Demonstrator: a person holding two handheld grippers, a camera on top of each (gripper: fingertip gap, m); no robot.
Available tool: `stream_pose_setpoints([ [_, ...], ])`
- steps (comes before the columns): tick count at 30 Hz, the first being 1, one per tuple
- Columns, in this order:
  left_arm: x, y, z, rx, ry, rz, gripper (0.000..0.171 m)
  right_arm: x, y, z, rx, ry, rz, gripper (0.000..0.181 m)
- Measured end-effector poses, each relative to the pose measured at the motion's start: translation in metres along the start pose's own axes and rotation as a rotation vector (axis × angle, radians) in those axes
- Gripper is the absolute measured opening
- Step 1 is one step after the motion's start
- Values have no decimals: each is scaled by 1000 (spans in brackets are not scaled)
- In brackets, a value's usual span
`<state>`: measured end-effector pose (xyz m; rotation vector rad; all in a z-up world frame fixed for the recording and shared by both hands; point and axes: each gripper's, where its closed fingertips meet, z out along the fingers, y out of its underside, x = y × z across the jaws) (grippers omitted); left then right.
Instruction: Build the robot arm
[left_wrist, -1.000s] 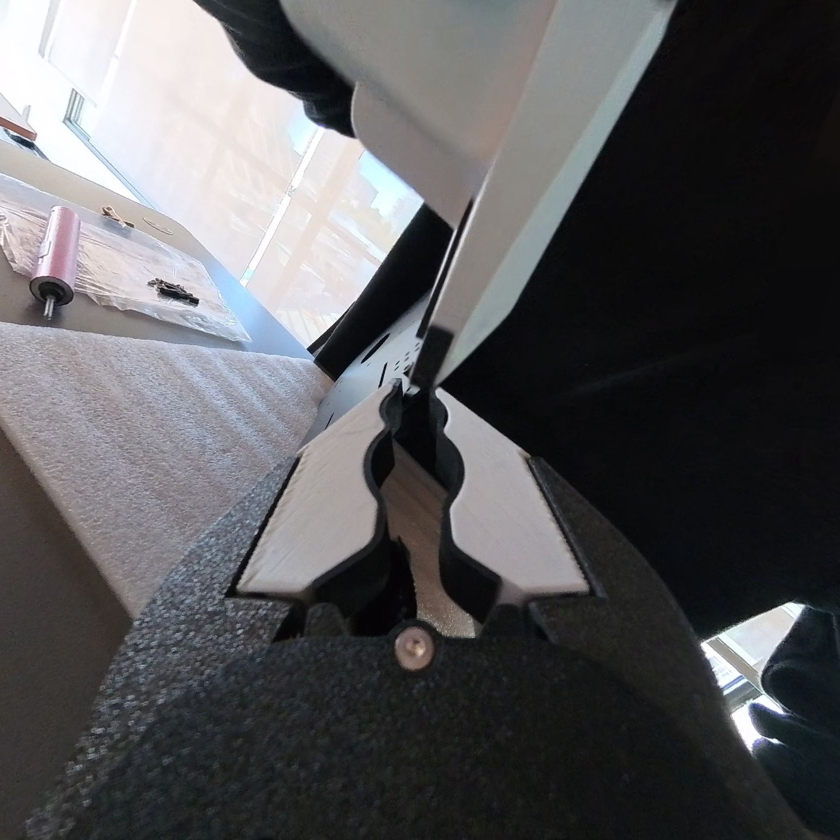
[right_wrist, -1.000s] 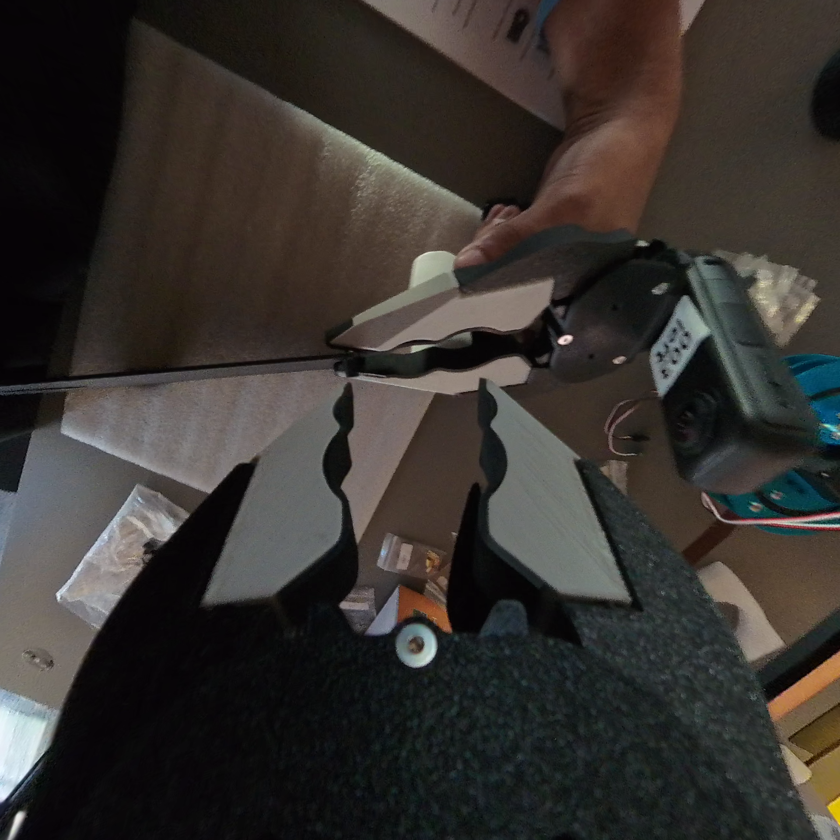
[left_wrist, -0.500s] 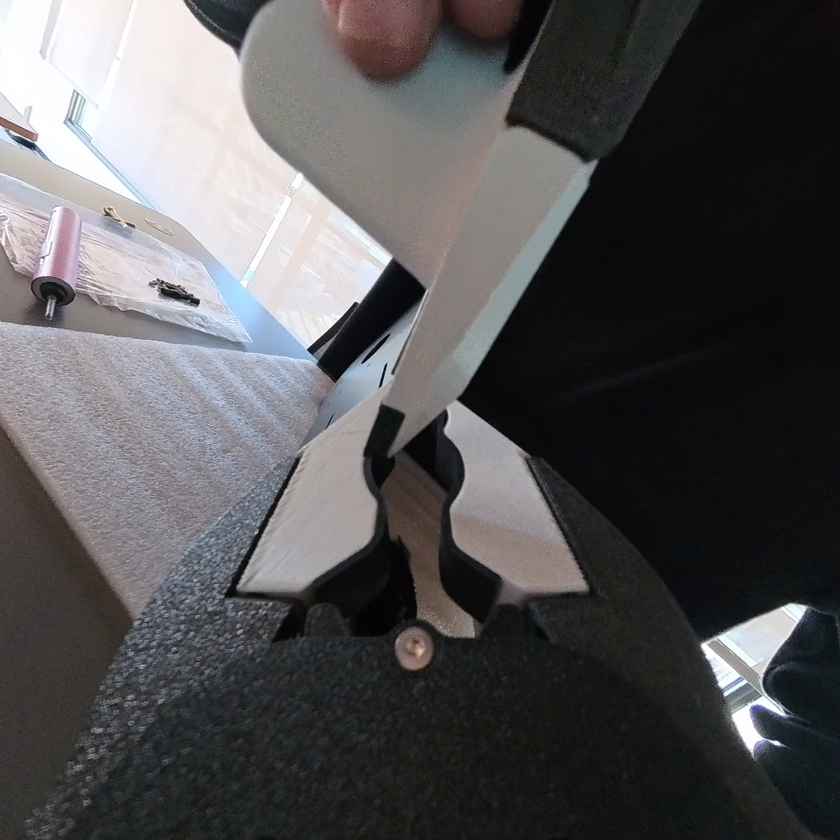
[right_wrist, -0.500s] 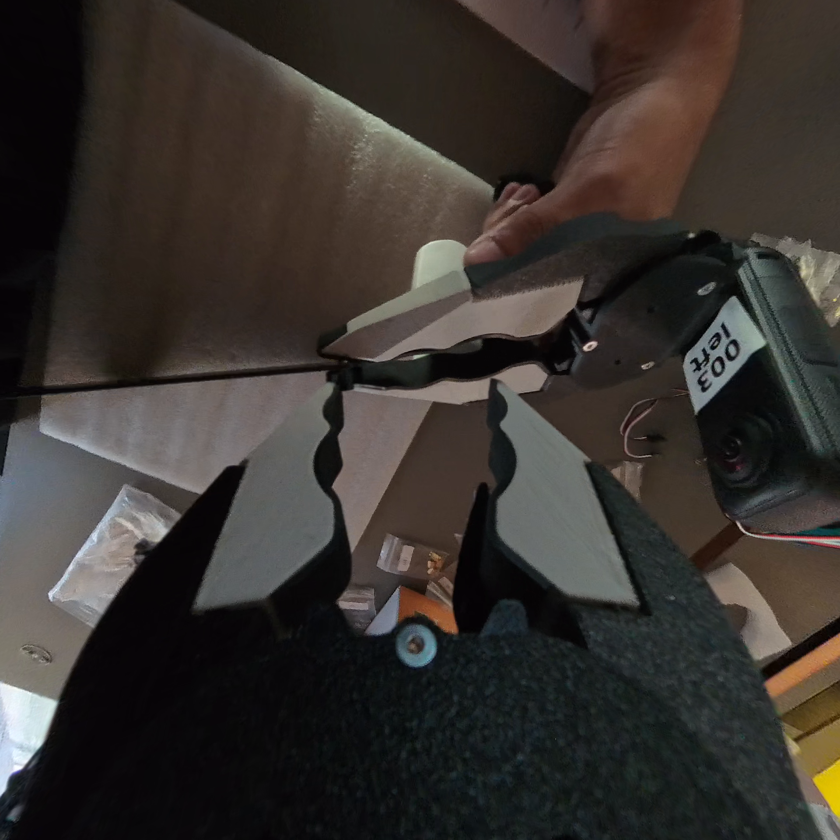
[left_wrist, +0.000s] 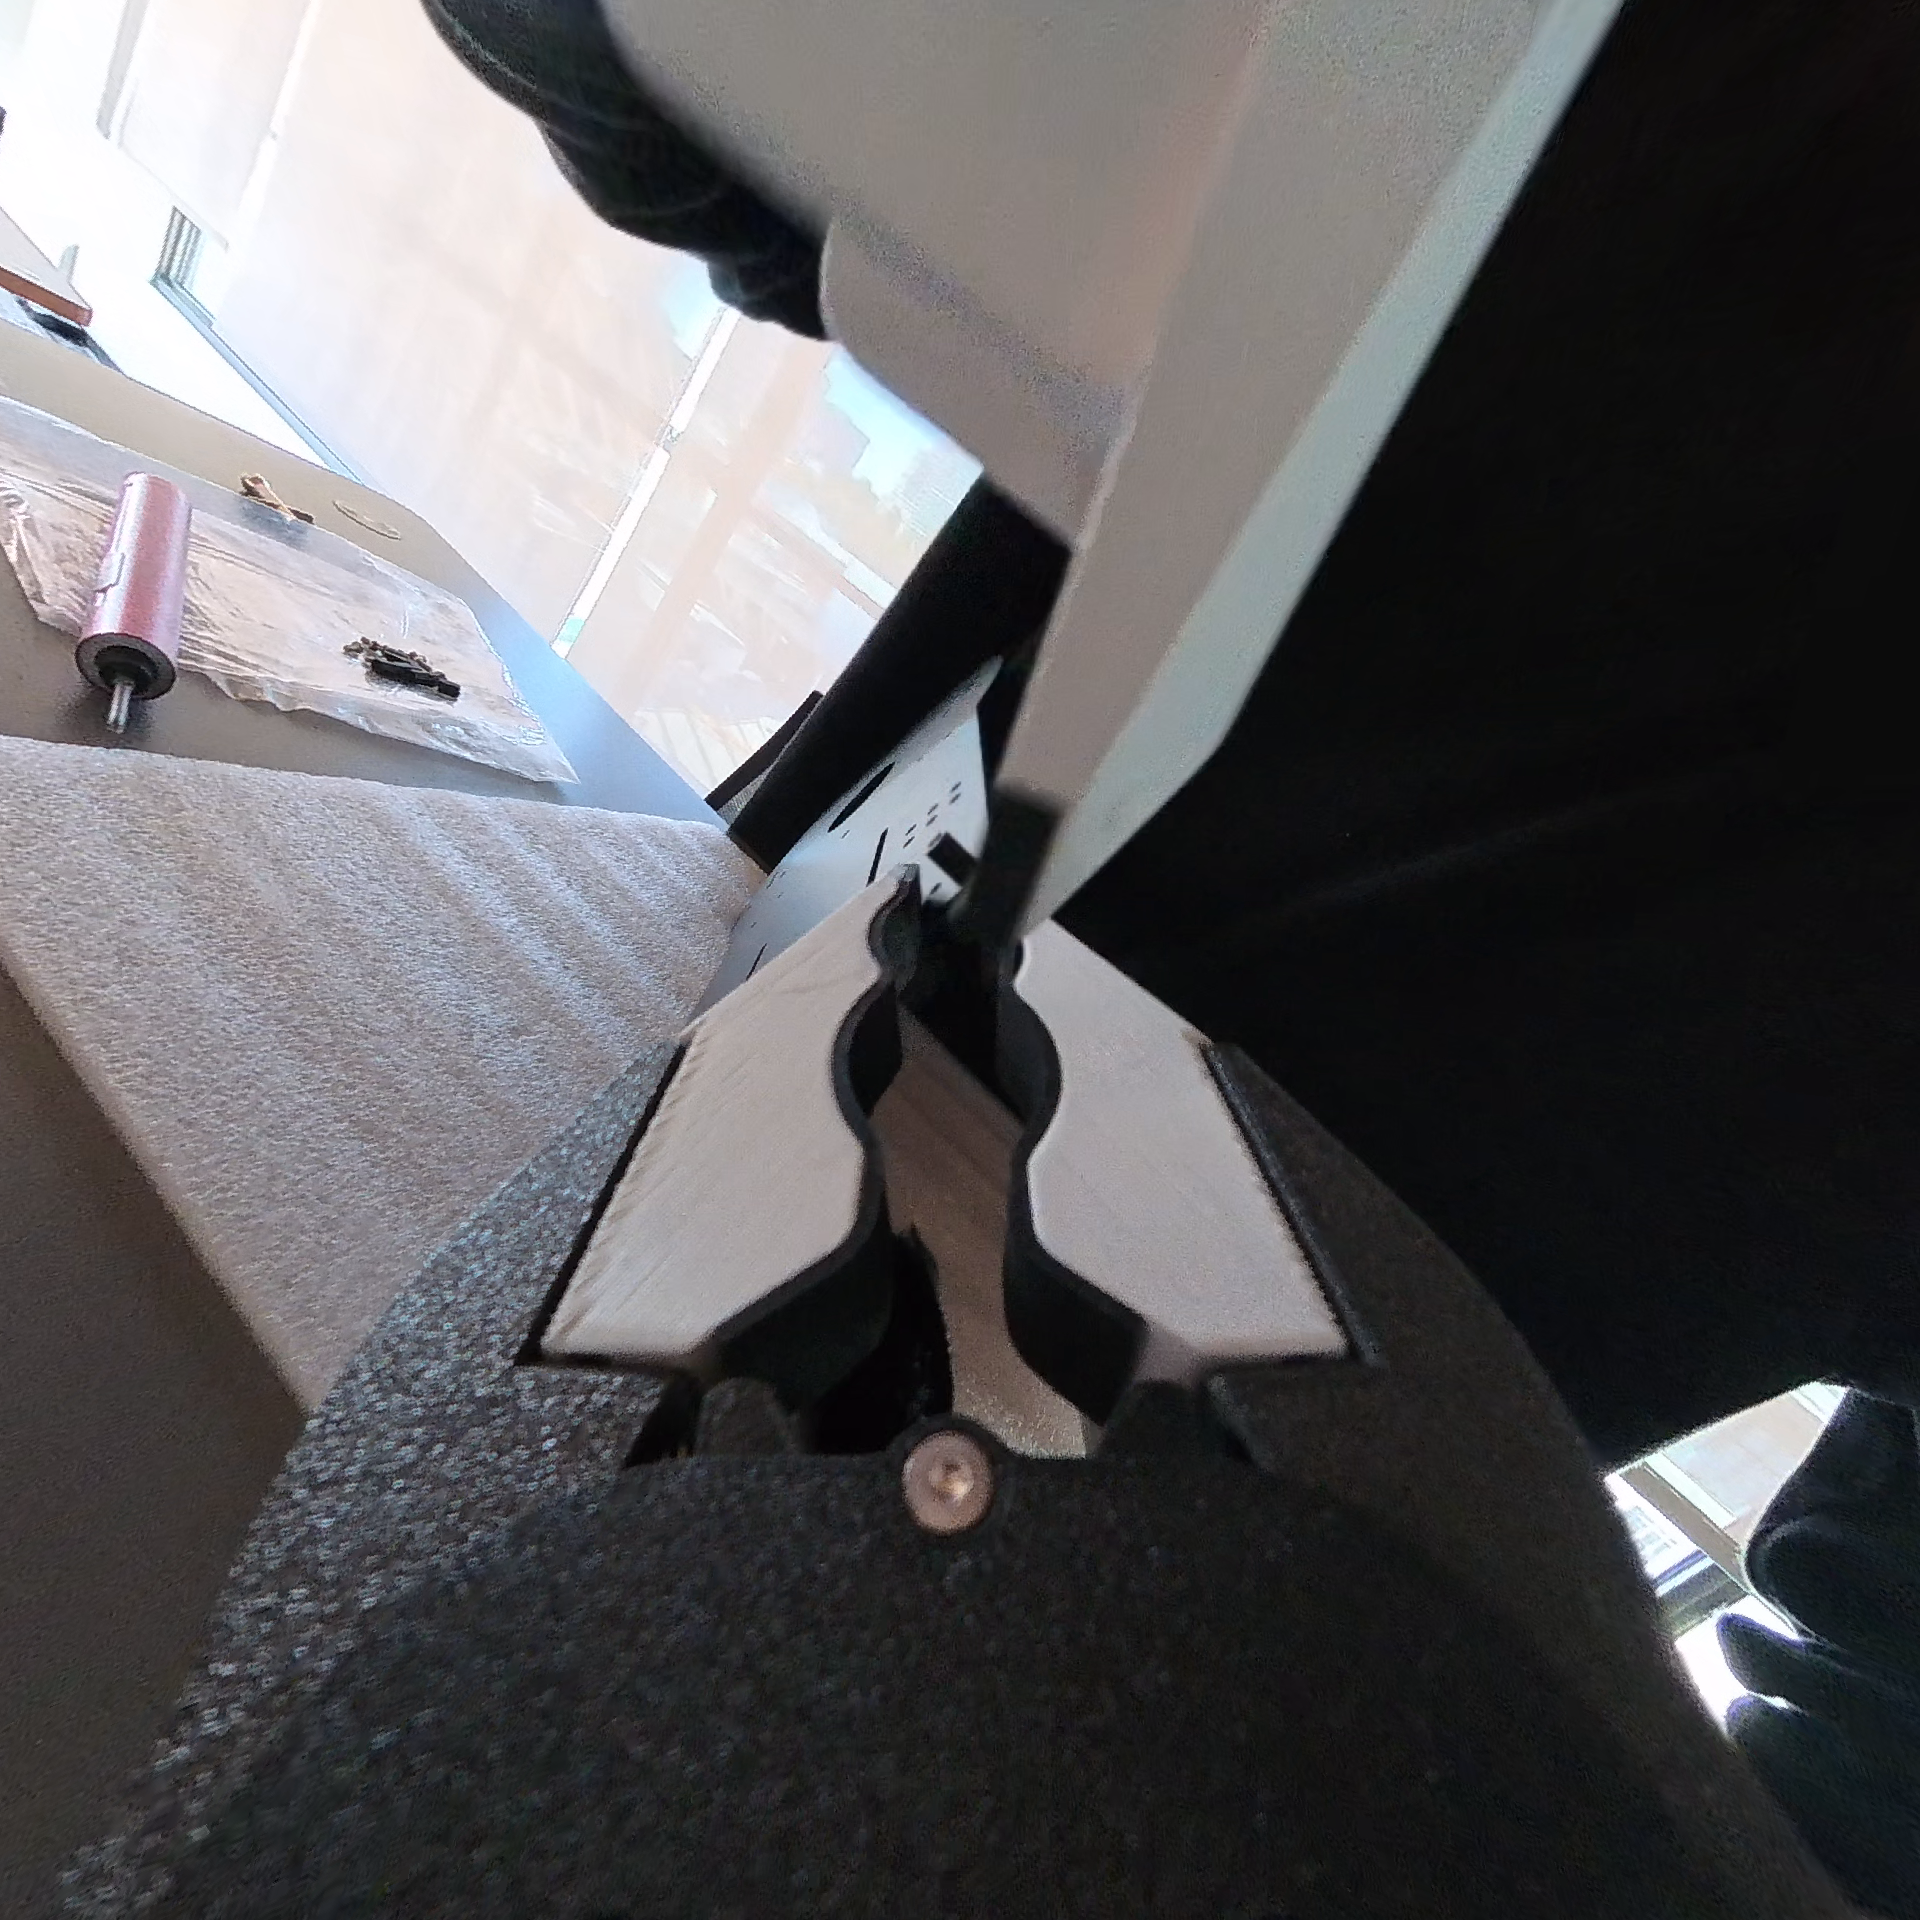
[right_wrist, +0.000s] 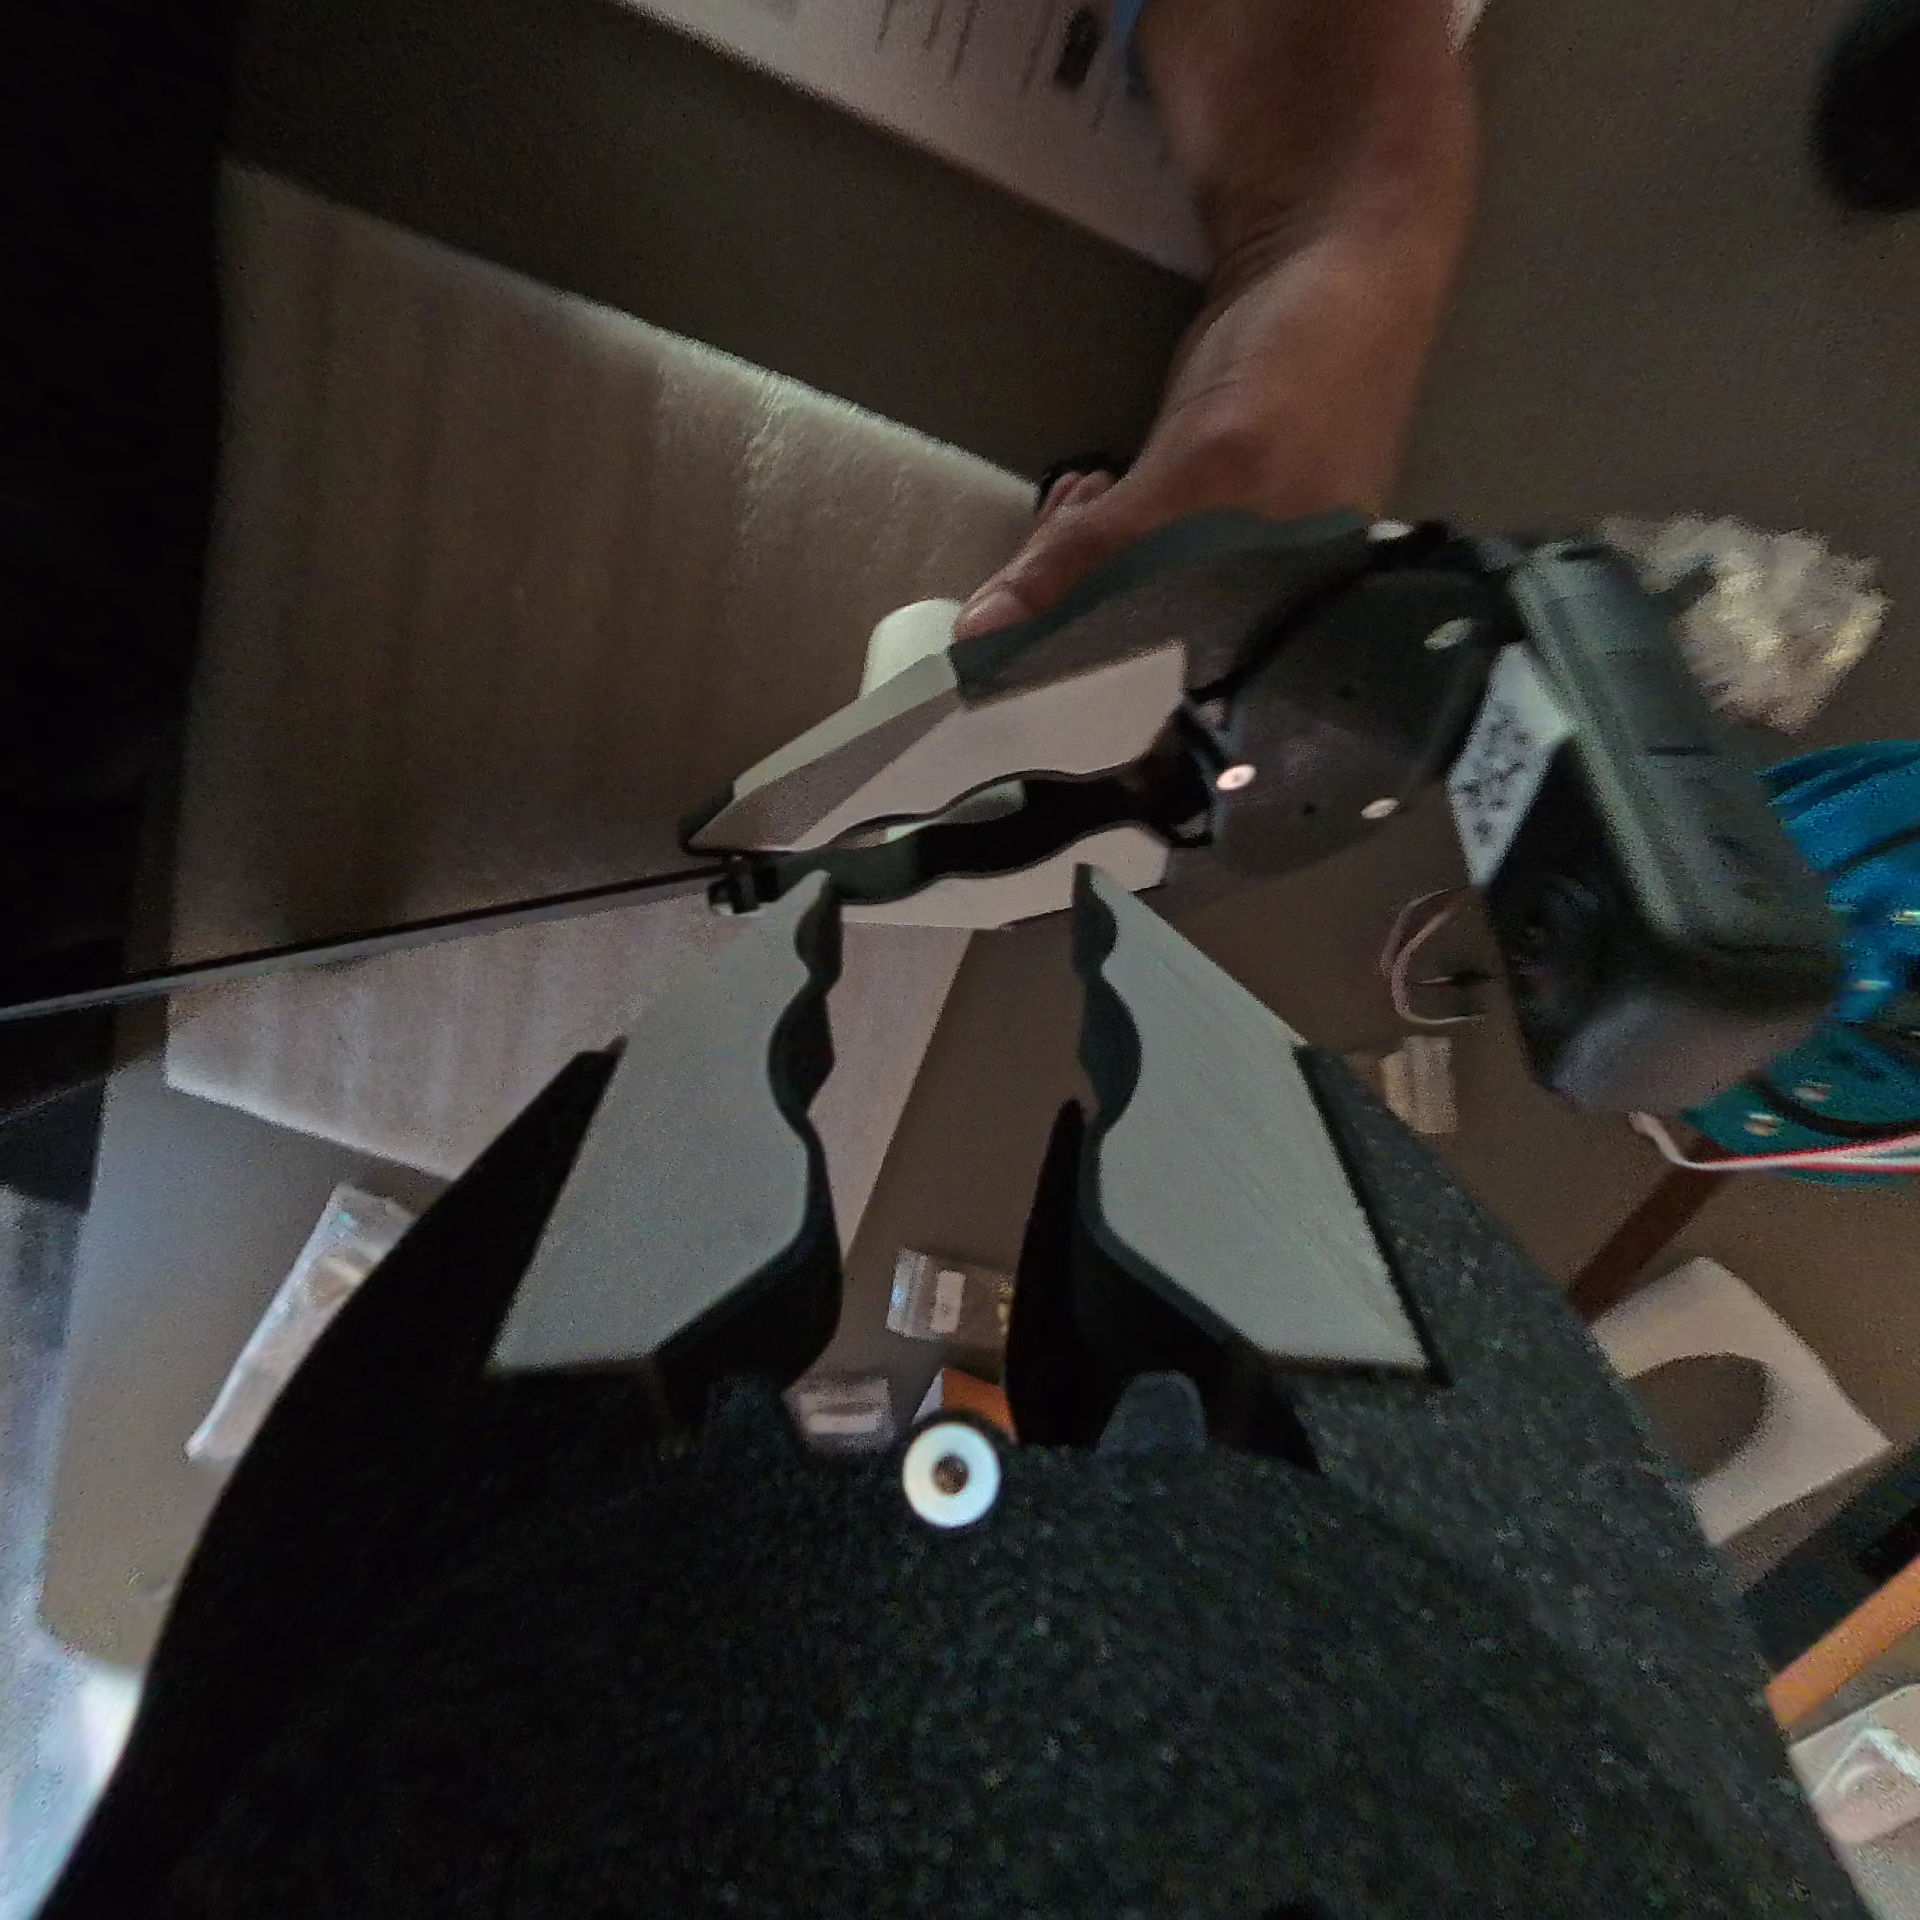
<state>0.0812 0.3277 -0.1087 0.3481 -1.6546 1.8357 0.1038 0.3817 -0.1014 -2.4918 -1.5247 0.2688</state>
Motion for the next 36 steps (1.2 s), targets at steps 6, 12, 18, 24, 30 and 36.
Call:
stream_pose_setpoints([
  [6, 0, 0, 0, 0, 1, -1, 9, -19, 12, 8, -74, -32, -68, 62],
  [12, 0, 0, 0, 1, -1, -2, 9, -8, 5, 5, -29, -13, -8, 60],
  [18, -1, 0, 0, 2, -1, -2, 9, -20, 8, 9, -59, -4, -40, 61],
  [24, -1, -1, 0, 5, -3, -2, 9, -12, 10, 10, -58, 27, 27, 67],
  [30, -1, -1, 0, 5, -5, 0, 9, -27, 0, -19, 95, 102, 90, 48],
  [36, -2, -1, 0, 7, -6, -1, 9, -40, -17, -61, 734, 2, 538, 56],
])
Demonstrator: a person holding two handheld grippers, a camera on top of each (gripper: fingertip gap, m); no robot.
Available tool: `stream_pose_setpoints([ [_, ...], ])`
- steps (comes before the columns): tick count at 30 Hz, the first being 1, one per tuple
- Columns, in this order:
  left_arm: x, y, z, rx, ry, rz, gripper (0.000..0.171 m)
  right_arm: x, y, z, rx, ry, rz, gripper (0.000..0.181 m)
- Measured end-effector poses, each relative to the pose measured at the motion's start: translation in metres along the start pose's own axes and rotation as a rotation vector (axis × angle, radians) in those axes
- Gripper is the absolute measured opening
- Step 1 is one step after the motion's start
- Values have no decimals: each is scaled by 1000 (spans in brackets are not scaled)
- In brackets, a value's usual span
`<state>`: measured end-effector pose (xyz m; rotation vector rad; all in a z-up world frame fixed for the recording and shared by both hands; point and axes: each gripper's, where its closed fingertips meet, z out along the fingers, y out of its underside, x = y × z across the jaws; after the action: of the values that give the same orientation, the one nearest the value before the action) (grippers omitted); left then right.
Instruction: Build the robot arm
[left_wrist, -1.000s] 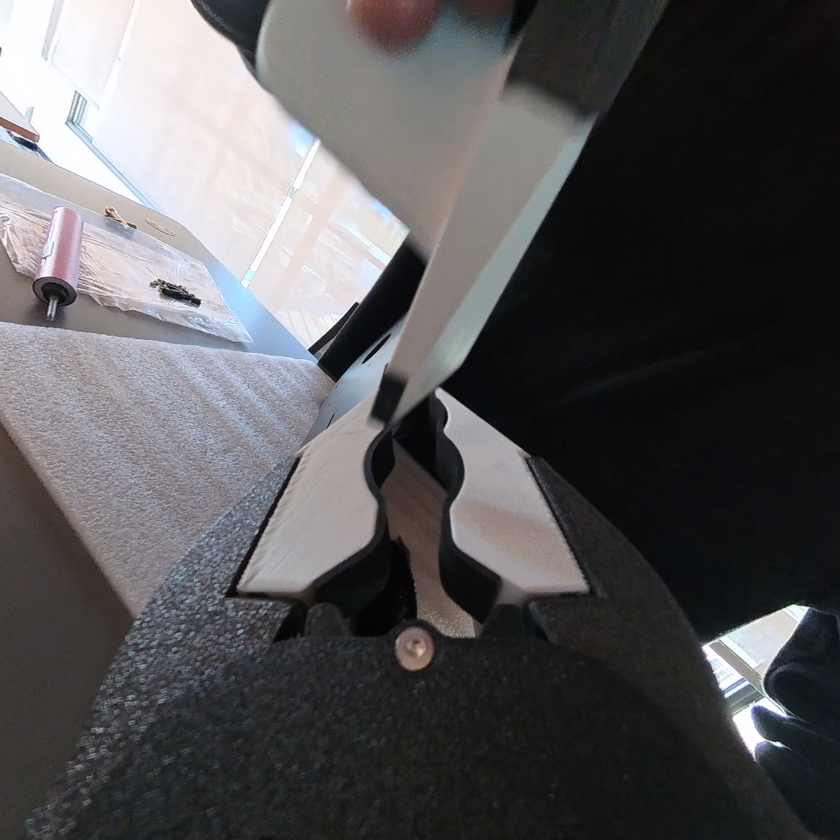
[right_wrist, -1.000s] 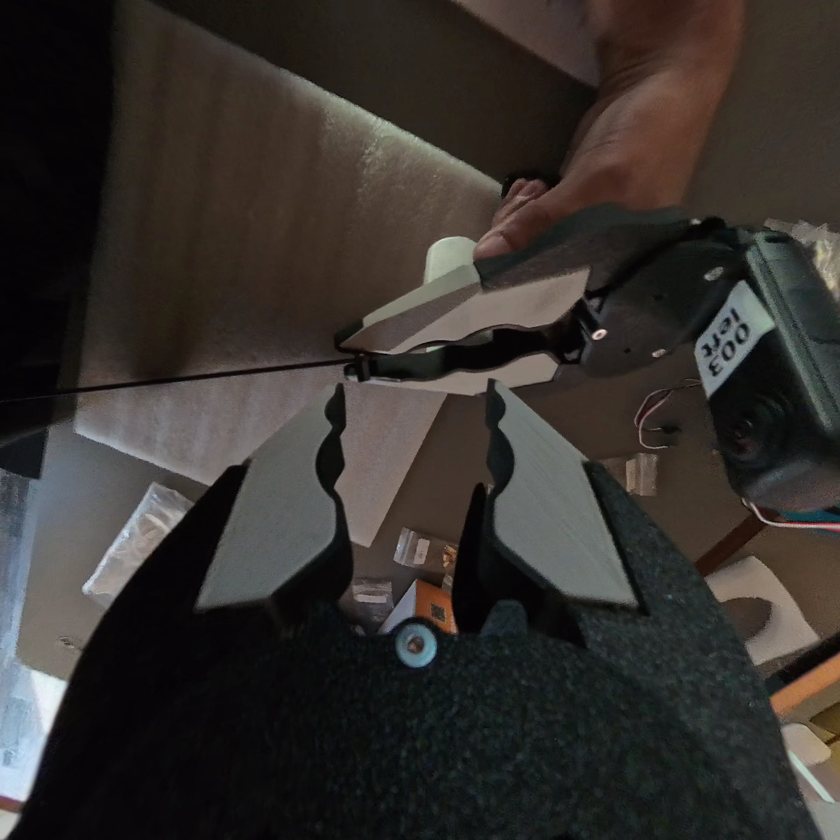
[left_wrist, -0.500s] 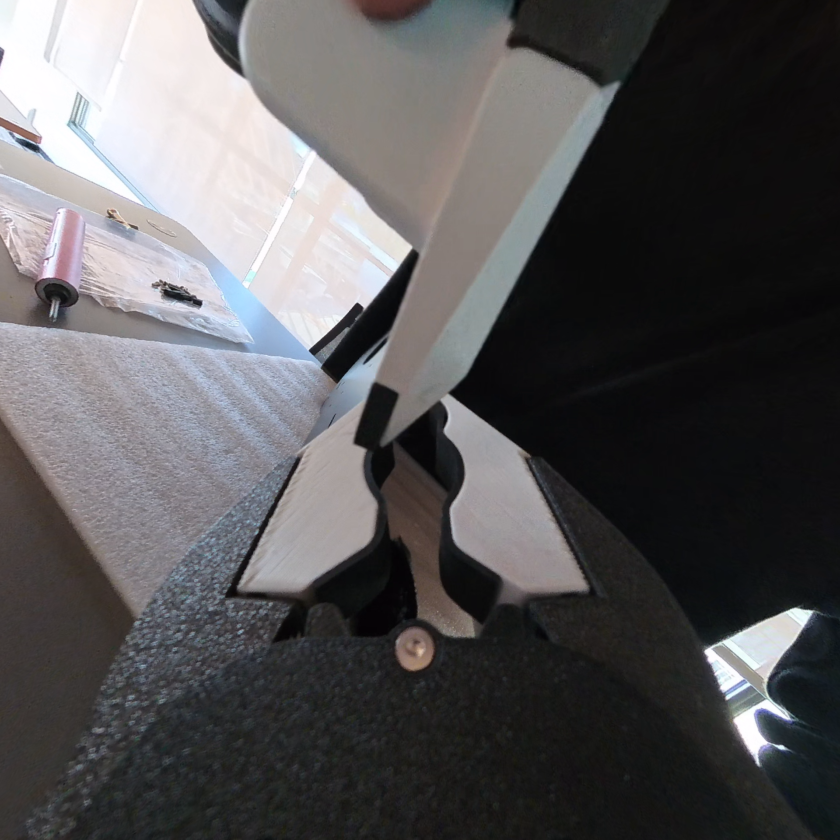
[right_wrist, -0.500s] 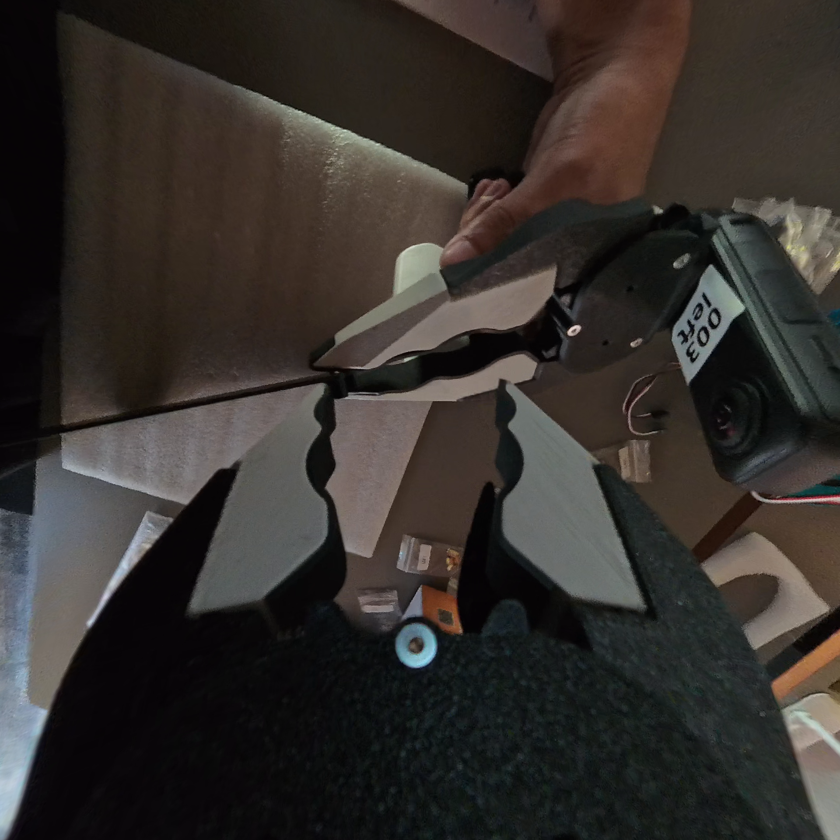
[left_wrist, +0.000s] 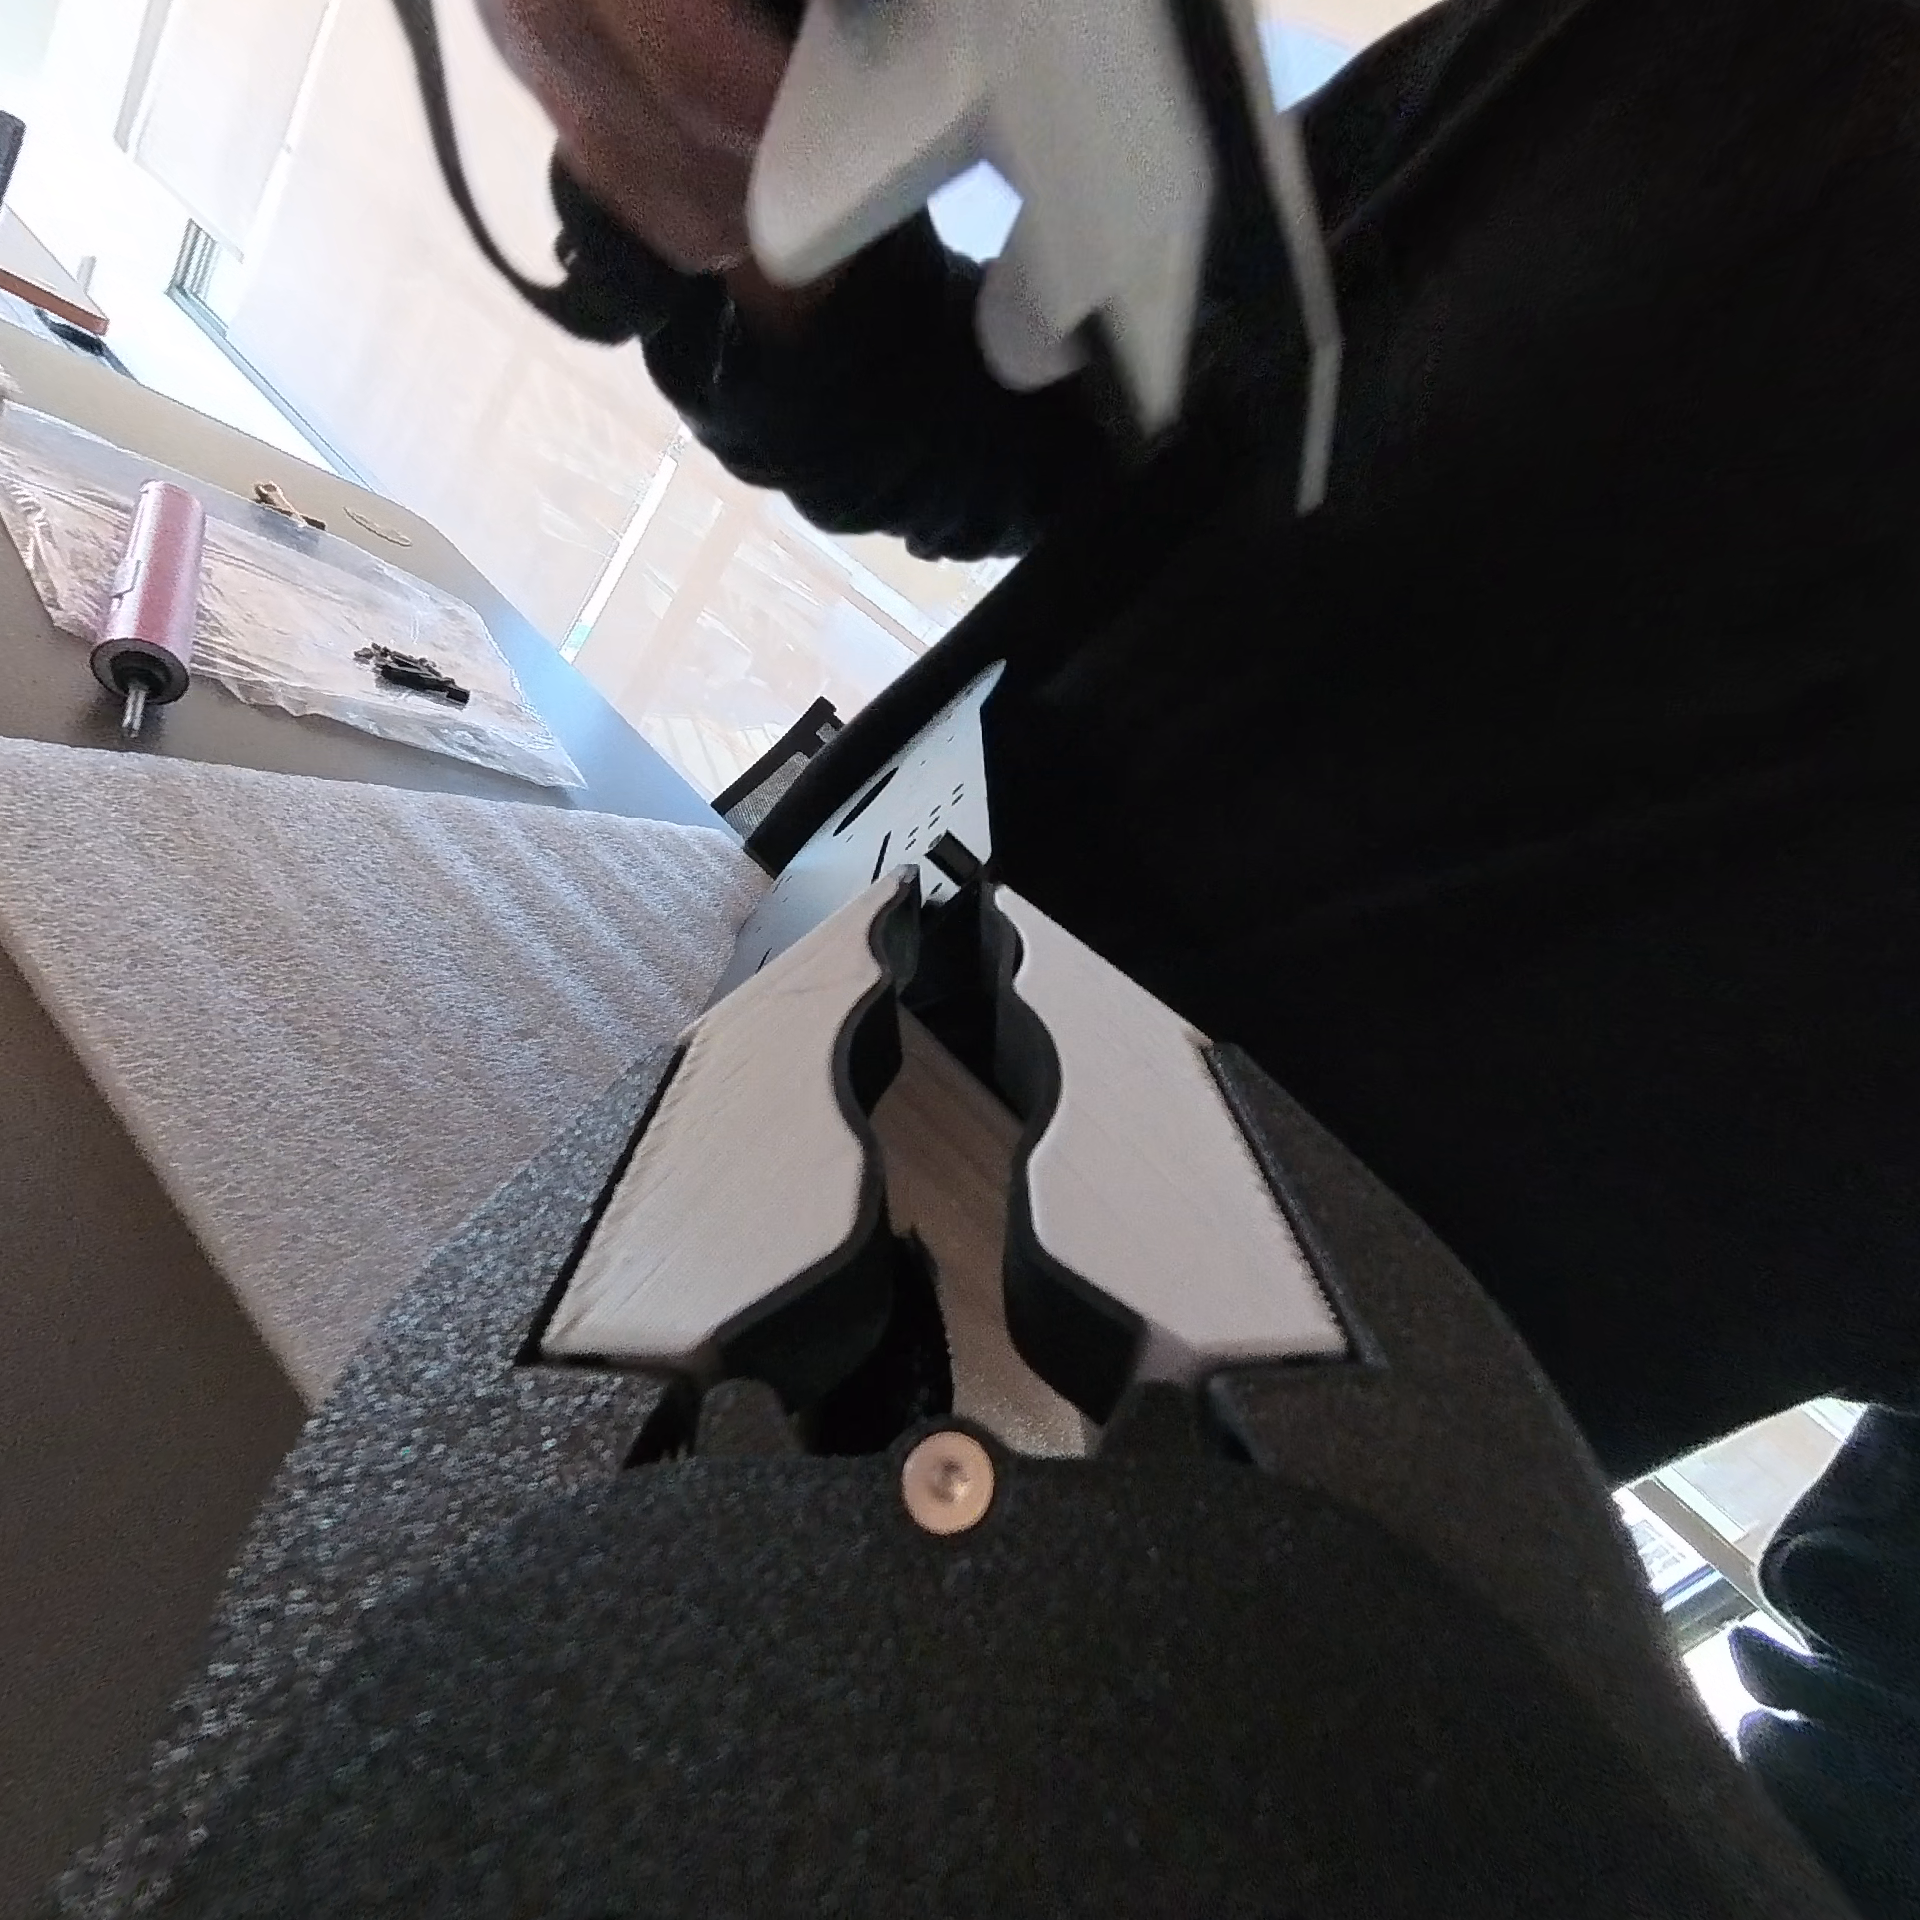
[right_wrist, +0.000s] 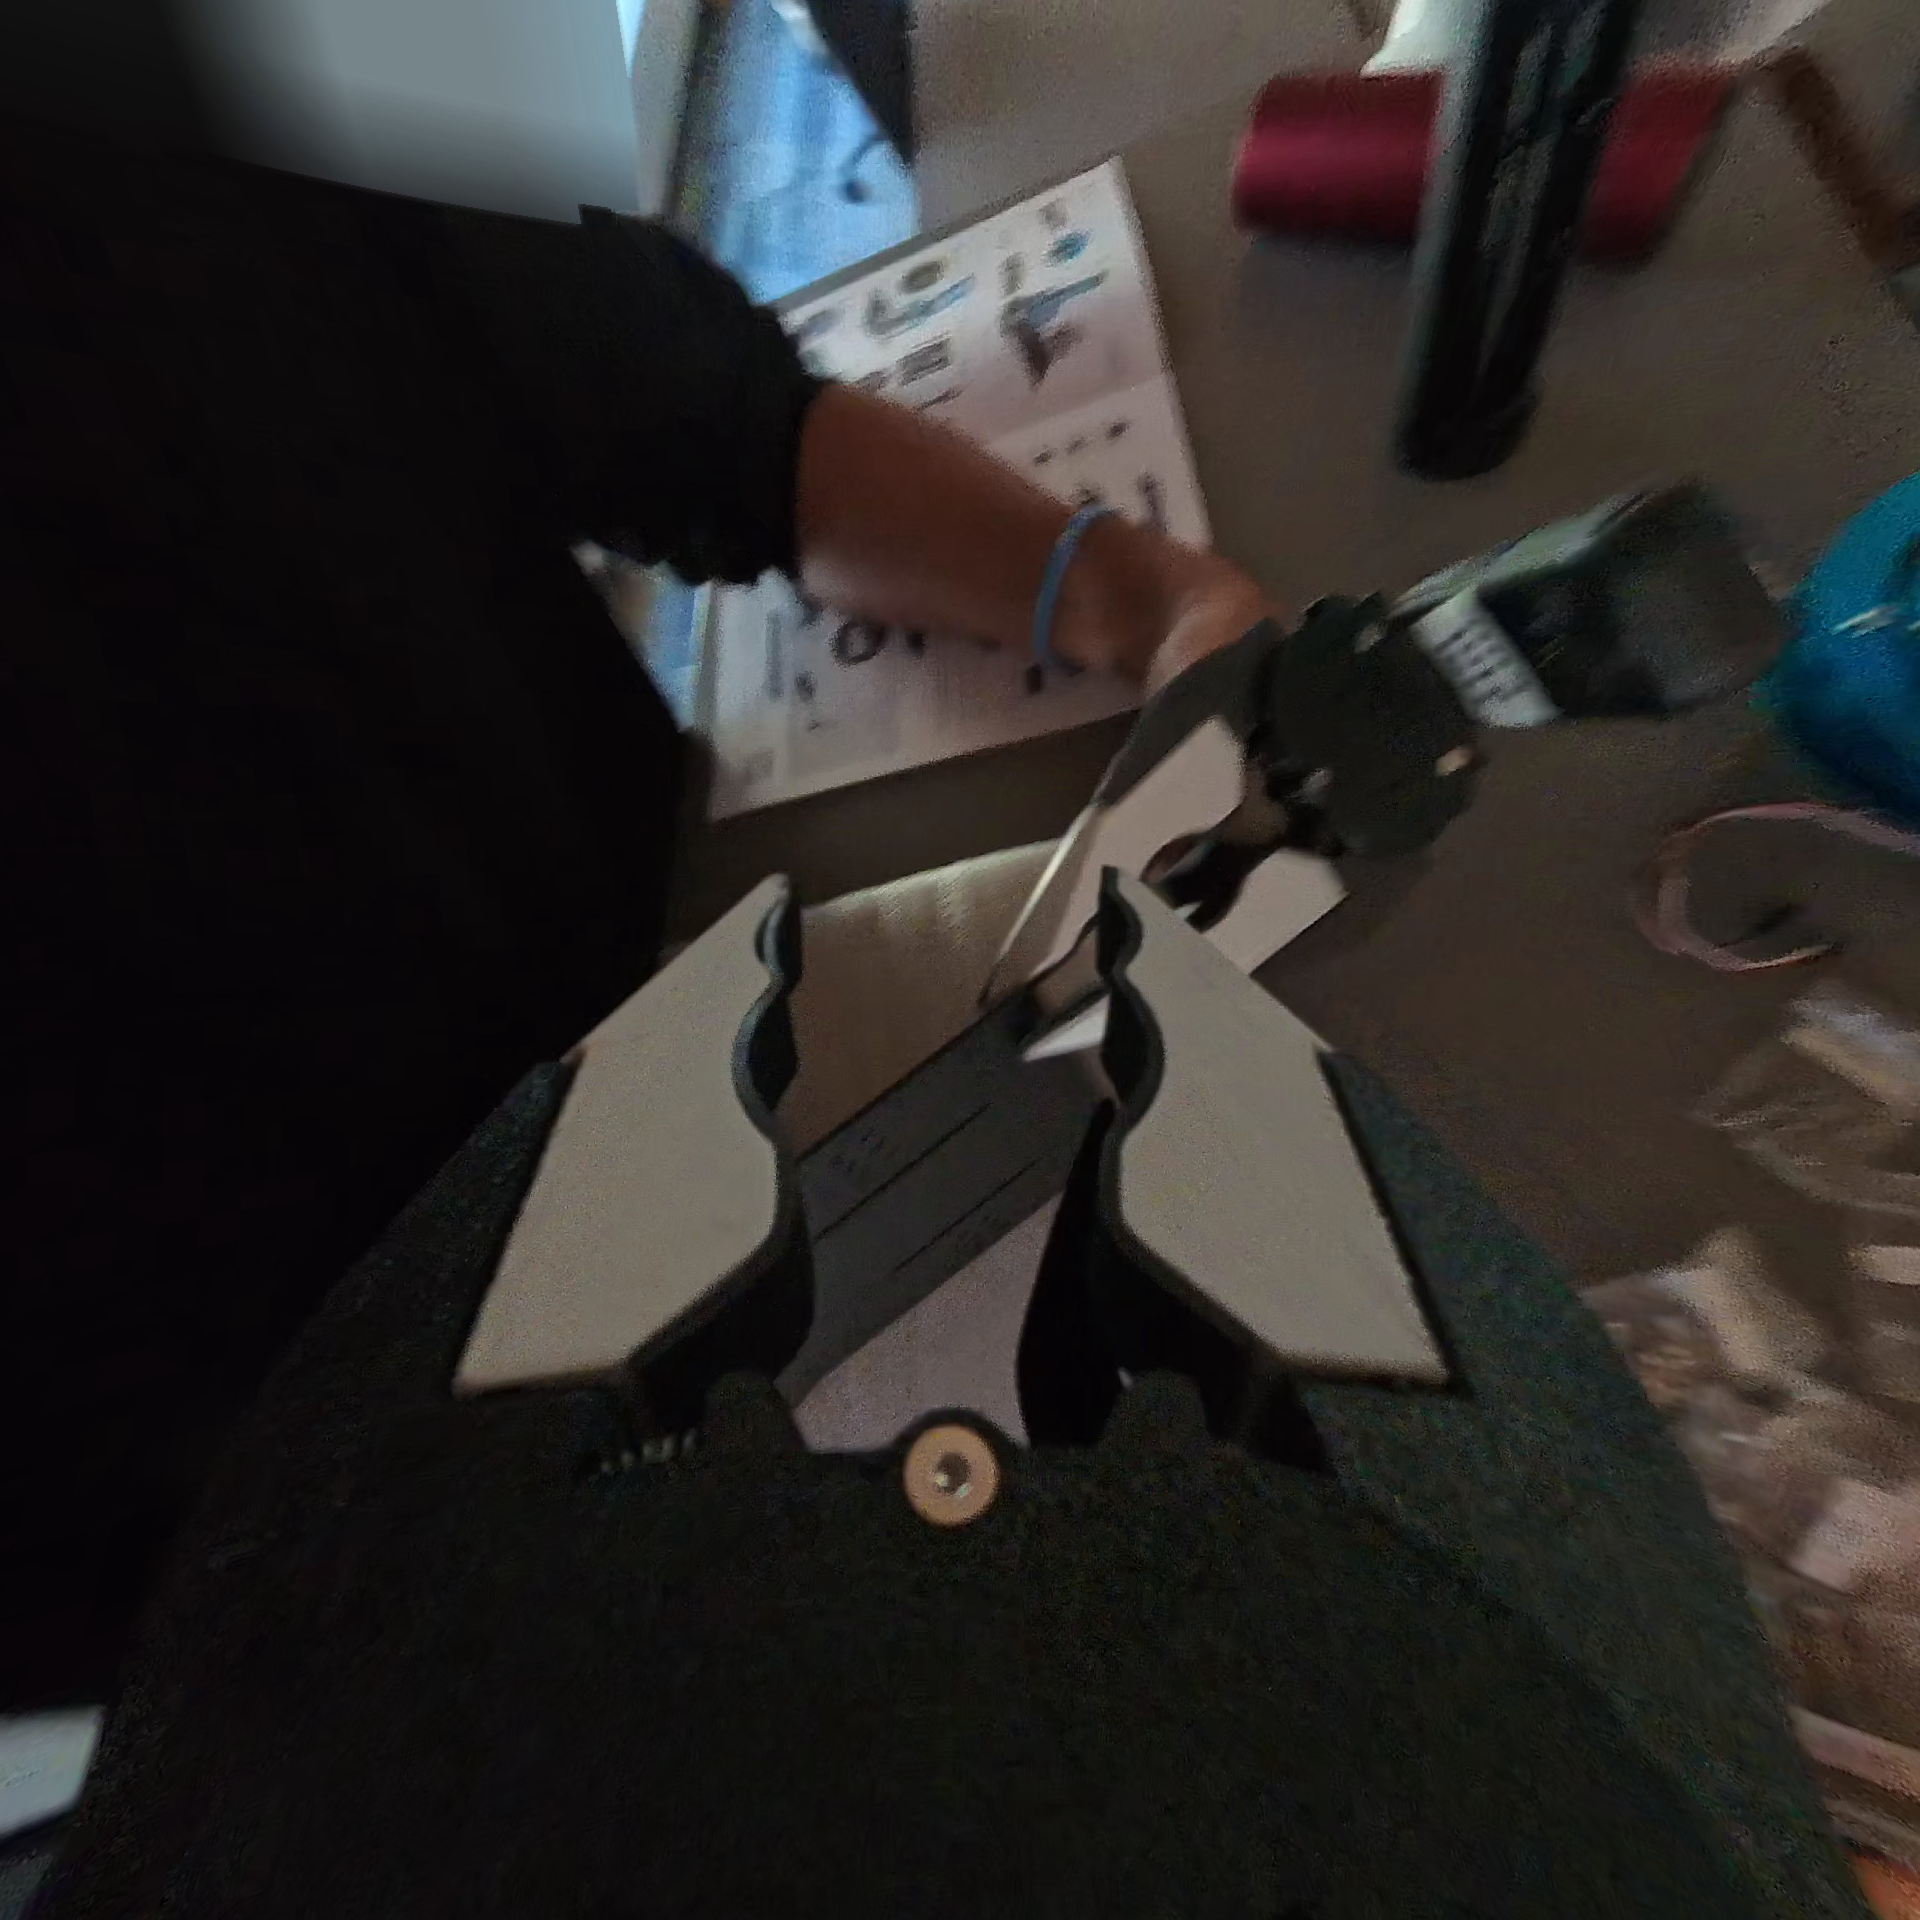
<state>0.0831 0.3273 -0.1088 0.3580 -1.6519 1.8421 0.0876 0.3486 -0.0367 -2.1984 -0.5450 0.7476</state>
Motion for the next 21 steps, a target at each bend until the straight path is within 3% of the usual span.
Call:
stream_pose_setpoints([
  [2, 0, 0, 0, 0, 1, -1, 9, -8, 28, -2, -30, -33, -38, 70],
  [5, 0, 0, 0, 2, 1, -3, 9, -4, 46, -1, -215, 89, -213, 67],
  [8, 0, 0, 0, 3, 2, -4, 9, 2, 57, -3, -498, 166, -541, 41],
  [11, 0, 0, 0, 3, 1, -4, 9, 12, 58, 6, -603, 167, -792, 48],
  [12, 0, 0, 0, 3, 1, -4, 9, 16, 60, 8, -635, 151, -855, 37],
  [14, 0, 0, 0, 3, 1, -3, 9, 16, 63, 12, -662, 85, -874, 30],
  [21, 0, 0, 0, 3, 2, -5, 9, 13, 65, 25, -703, -28, -814, 38],
])
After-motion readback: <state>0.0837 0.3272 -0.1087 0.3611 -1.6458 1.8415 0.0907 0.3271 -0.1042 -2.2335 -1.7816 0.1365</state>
